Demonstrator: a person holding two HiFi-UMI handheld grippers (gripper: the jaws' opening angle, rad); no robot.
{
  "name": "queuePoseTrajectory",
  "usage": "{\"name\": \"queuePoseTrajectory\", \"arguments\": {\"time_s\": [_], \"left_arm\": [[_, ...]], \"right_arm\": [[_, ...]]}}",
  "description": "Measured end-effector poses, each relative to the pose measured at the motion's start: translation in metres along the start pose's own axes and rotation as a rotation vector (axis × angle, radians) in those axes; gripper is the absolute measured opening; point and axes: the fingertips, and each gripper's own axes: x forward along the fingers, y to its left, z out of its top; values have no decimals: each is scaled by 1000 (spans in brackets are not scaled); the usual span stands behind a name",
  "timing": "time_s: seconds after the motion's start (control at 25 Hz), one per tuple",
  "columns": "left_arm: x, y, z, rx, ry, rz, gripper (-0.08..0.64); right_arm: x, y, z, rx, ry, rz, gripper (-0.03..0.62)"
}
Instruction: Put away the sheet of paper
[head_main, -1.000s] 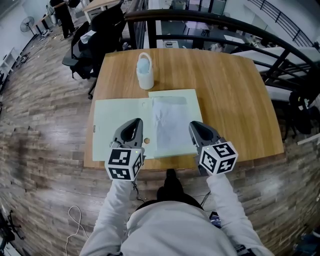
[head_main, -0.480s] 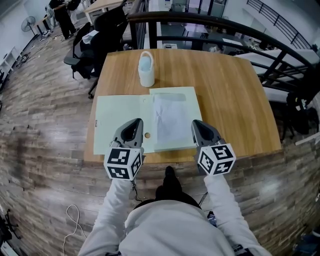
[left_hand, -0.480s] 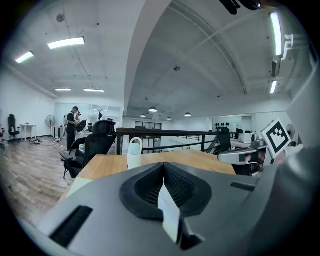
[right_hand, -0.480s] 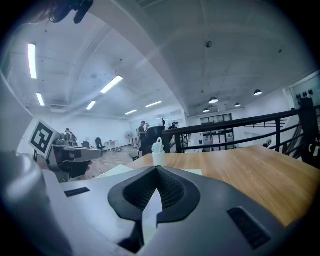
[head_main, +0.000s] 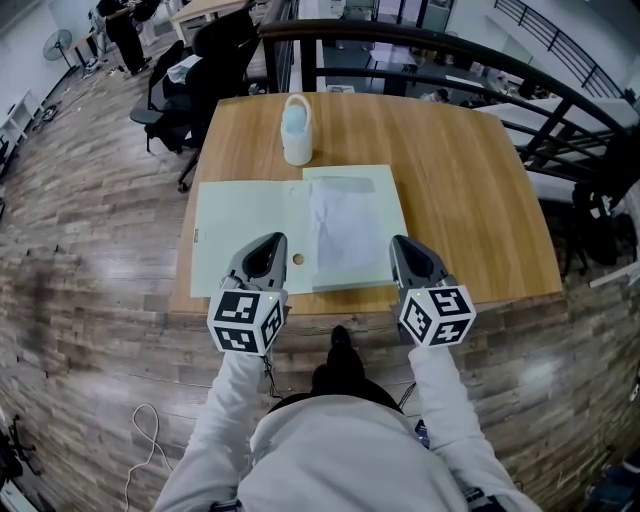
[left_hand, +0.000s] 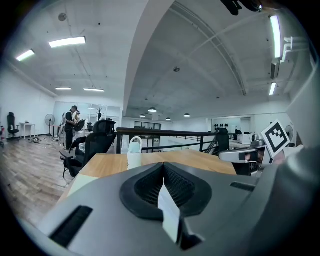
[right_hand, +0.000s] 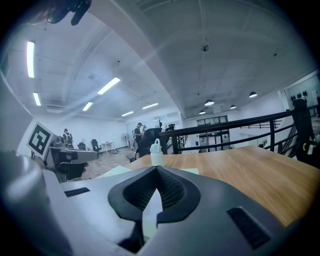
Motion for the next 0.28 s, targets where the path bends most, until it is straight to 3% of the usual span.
{"name": "queuePoseTrajectory", "arguments": {"time_s": [0.28], "left_arm": [[-8, 0, 1, 4, 4, -14, 20]], "right_arm": [[-5, 11, 1, 17, -14, -4, 26]]}}
